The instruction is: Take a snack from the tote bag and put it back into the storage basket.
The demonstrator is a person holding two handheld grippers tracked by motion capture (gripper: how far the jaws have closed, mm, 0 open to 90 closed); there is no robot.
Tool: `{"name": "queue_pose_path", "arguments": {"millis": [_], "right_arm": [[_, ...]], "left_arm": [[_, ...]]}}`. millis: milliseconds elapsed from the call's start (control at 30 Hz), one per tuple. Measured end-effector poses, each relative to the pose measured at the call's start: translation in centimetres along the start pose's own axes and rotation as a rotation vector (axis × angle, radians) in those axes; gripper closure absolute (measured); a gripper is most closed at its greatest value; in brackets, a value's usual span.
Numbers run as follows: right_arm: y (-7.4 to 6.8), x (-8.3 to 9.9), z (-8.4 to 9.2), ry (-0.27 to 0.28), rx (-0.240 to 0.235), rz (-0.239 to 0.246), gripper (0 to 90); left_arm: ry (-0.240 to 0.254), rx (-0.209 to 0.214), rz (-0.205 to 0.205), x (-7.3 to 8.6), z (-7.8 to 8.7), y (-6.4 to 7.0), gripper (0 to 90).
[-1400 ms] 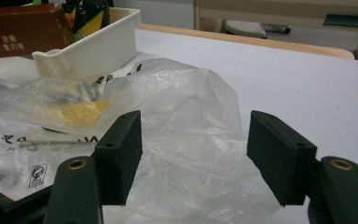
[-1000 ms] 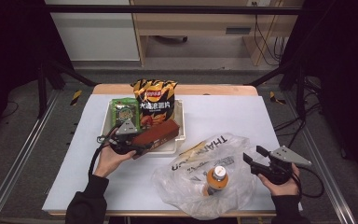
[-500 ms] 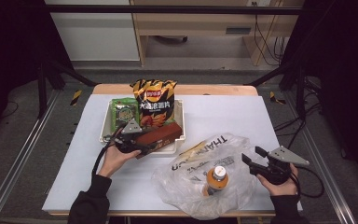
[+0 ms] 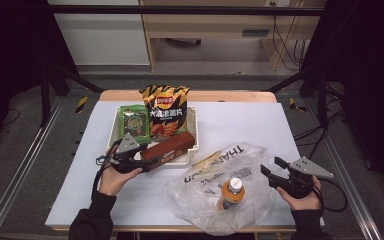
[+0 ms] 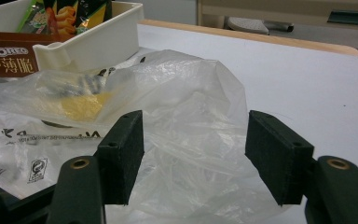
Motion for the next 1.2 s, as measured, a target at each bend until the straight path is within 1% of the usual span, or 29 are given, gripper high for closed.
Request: {"name": "queue_pose_path", "arguments": {"millis": [100, 167, 267, 300, 400, 433, 467, 533, 633, 667, 767, 867, 967, 1067, 1100, 1133, 1200], "right_arm": [[0.0, 0.0, 0.0, -0.003, 0.000, 0.002, 38.2], [-0.1, 0.1, 0.0, -0.003, -0.001, 0.007, 38.3], [-0.1, 0.2, -0.1, -0.007, -0.001, 0.005, 38.5], [-0.1, 0.2, -0.1, -0.009, -0.001, 0.004, 38.5], [-0.1, 0.2, -0.1, -0.010, 0.000, 0.010, 38.7], [-0.2, 0.2, -0.1, -0.011, 0.000, 0.007, 38.8], [-0.2, 0.2, -0.1, -0.010, -0.002, 0.008, 39.0], [-0.2, 0.2, -0.2, -0.011, -0.003, 0.009, 39.2], [-0.3, 0.3, -0.3, -0.015, -0.004, 0.009, 39.3], [-0.3, 0.4, -0.4, -0.019, -0.004, 0.013, 39.3], [-0.4, 0.5, -0.5, -0.023, -0.006, 0.015, 39.4], [-0.4, 0.5, -0.5, -0.024, -0.006, 0.016, 39.4], [-0.3, 0.5, -0.4, -0.021, -0.005, 0.015, 39.4], [-0.2, 0.3, -0.2, -0.014, -0.003, 0.011, 39.4], [-0.2, 0.2, -0.1, -0.011, -0.001, 0.011, 39.4], [-0.1, 0.3, -0.1, -0.011, 0.001, 0.010, 39.4], [-0.1, 0.3, -0.2, -0.015, -0.001, 0.013, 39.5]], "left_arm": [[-0.006, -0.020, 0.020, 0.6, 0.4, -0.1, 30.3], [-0.005, -0.035, 0.027, 0.9, 0.4, -0.2, 29.7], [-0.044, -0.048, 0.044, 1.6, 0.1, -0.2, 28.7], [-0.050, -0.055, 0.041, 1.9, -0.1, -0.3, 28.4], [-0.069, -0.053, 0.046, 2.5, -0.8, -0.2, 31.3], [-0.067, -0.057, 0.043, 2.6, -1.0, -0.4, 33.1], [-0.061, -0.055, 0.054, 2.5, -1.1, -0.4, 33.3], [-0.050, -0.050, 0.054, 2.4, -1.2, -0.7, 33.4], [-0.027, -0.043, 0.078, 2.3, -1.7, -1.3, 32.8], [-0.027, -0.045, 0.072, 2.3, -1.8, -1.6, 32.2], [-0.018, -0.053, 0.076, 2.3, -2.3, -2.1, 30.3], [-0.020, -0.057, 0.075, 2.3, -2.3, -2.1, 29.5], [-0.017, -0.049, 0.089, 2.3, -1.8, -1.8, 30.6], [-0.030, -0.073, 0.093, 2.5, -1.0, -1.6, 32.2], [-0.035, -0.074, 0.100, 2.6, -0.8, -1.6, 33.9], [-0.034, -0.071, 0.112, 2.7, -0.7, -1.5, 34.4], [-0.040, -0.077, 0.122, 2.7, -0.7, -1.4, 34.7]]}}
Point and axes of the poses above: each handheld gripper's, and its own axes: z roughly backward along the jaws, x roughly out of its underside, y roughly to its right, the point moved 10 cm from there along -z, roughly forward along the jaws
